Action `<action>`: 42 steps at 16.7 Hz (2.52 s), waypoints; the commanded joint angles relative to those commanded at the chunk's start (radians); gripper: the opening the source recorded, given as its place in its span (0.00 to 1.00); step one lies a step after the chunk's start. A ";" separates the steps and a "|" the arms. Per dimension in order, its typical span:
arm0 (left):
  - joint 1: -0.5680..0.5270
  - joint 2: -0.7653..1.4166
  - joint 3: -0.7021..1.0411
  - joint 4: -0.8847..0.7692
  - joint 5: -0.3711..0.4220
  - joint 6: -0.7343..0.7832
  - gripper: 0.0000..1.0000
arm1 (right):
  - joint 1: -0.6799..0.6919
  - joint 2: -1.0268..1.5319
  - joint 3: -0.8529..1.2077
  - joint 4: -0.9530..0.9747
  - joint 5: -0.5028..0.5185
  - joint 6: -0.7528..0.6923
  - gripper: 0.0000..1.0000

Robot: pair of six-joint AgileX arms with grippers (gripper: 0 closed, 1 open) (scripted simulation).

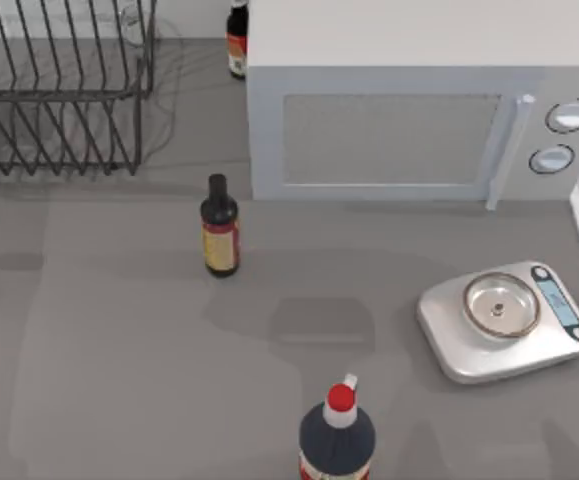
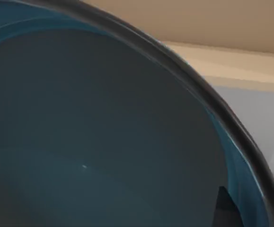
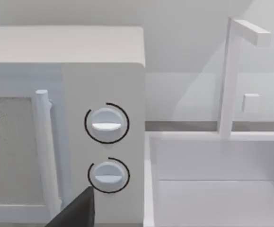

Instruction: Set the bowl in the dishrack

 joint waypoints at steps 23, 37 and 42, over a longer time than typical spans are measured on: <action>0.010 0.410 -0.245 0.869 0.004 0.101 0.00 | 0.000 0.000 0.000 0.000 0.000 0.000 1.00; -0.034 0.677 -0.341 1.223 -0.037 0.097 0.15 | 0.000 0.000 0.000 0.000 0.000 0.000 1.00; -0.034 0.677 -0.341 1.223 -0.037 0.097 0.53 | 0.000 0.000 0.000 0.000 0.000 0.000 1.00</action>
